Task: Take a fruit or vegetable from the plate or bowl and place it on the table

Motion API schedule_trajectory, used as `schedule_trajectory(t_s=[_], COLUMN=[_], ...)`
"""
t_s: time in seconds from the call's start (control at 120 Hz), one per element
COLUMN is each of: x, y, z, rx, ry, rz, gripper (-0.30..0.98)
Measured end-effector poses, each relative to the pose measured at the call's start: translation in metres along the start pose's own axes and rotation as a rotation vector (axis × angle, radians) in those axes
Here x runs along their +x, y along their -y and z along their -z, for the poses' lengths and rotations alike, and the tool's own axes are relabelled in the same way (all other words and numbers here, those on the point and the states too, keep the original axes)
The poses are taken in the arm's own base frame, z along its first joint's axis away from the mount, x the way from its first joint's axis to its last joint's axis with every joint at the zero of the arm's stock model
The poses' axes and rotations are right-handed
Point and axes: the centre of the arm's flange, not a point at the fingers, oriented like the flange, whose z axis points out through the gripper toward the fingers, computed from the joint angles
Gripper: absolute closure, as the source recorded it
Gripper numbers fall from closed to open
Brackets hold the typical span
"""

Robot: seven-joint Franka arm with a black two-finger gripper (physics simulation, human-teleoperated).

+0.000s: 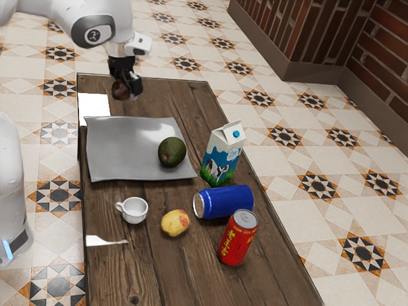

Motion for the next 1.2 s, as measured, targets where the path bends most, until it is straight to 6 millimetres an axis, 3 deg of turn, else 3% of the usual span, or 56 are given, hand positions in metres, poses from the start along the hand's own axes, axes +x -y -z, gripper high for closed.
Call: schedule_trajectory(t_s=[0.15,0.267,0.4,0.55,0.667,0.883,1.083,1.2], x=[0.000,0.003,0.016,0.021,0.022,0.020,0.022,0.031], y=[0.035,0.069,0.064,0.077,0.078,0.090,0.090,0.063], z=[0.009,-0.007,-0.025,-0.048,-0.072,-0.101,-0.099,-0.055], rx=[0.166,0.198,0.213,0.213,0.178,0.172,0.172,0.235], ry=[-0.032,-0.070,-0.111,-0.172,-0.203,-0.271,-0.335,-0.408], rz=[-0.042,-0.069,-0.145,-0.182,-0.201,-0.219,-0.238,-0.298], gripper=[0.33,0.34,0.45,0.61,0.60,0.57,0.22,0.11])
